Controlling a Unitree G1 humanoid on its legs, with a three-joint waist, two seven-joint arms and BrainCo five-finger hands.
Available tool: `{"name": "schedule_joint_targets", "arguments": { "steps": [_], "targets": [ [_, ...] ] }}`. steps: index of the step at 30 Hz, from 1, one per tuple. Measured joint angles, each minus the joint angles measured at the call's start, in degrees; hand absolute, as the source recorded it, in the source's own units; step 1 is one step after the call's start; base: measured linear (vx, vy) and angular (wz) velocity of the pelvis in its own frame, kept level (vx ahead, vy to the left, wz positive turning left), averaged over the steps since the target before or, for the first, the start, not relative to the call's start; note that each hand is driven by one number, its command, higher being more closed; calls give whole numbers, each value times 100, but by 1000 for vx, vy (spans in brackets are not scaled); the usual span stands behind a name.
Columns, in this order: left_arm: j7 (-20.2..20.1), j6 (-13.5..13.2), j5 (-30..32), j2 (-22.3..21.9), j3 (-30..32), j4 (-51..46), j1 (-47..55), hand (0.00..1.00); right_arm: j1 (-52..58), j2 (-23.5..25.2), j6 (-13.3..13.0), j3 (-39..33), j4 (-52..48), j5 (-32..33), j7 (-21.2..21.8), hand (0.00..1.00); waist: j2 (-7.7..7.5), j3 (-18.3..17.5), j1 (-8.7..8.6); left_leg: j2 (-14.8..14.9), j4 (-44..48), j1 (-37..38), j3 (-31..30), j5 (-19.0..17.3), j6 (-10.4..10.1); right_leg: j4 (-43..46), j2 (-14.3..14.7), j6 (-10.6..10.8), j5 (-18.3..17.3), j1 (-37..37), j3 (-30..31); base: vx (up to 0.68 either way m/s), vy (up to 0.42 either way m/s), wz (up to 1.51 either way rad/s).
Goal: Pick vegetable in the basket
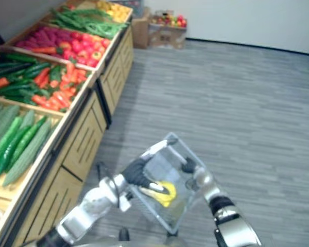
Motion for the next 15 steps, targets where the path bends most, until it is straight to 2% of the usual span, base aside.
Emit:
{"name": "schedule_joint_targets", "arguments": {
  "steps": [1, 5, 8, 12, 15],
  "targets": [
    [10, 13, -115, 63, 407, -2, 394, 0, 253, 46, 3, -459, 87, 2, -149, 100, 26, -15, -5, -5, -10, -19, -54, 13, 5, 54, -17, 2, -70, 0, -84, -26, -32, 23],
    [61, 16, -118, 71, 1292, 17, 1204, 0, 794, 97, 4, -1310, 298, 67, -561, 100, 66, -73, -7, -23, -65, -83, -313, 117, -4, 44, -29, -7, -81, 32, -335, -20, -33, 30],
    [100, 22, -110, -212, 1838, 521, 1434, 0, 1161, 140, 3, -1736, 365, 136, -752, 100, 81, -138, -4, -33, -182, -82, -470, 219, -6, -5, -31, -29, -96, 89, -497, -30, -40, 31],
    [312, 155, 225, -690, 2580, 2436, 1394, 0, 1624, 309, -46, -2208, 387, 246, -938, 100, 88, -357, -7, -3, -326, -68, -515, 297, -47, -56, 7, -76, -129, 88, -593, -31, -39, 7],
    [565, 460, 859, -926, 3134, 4337, 1162, 0, 1872, 519, -90, -2502, 385, 479, -979, 100, 61, -423, -31, 36, -409, -3, -503, 319, -84, -61, 51, -80, -180, 94, -588, -27, -31, -4]
  ]
}}
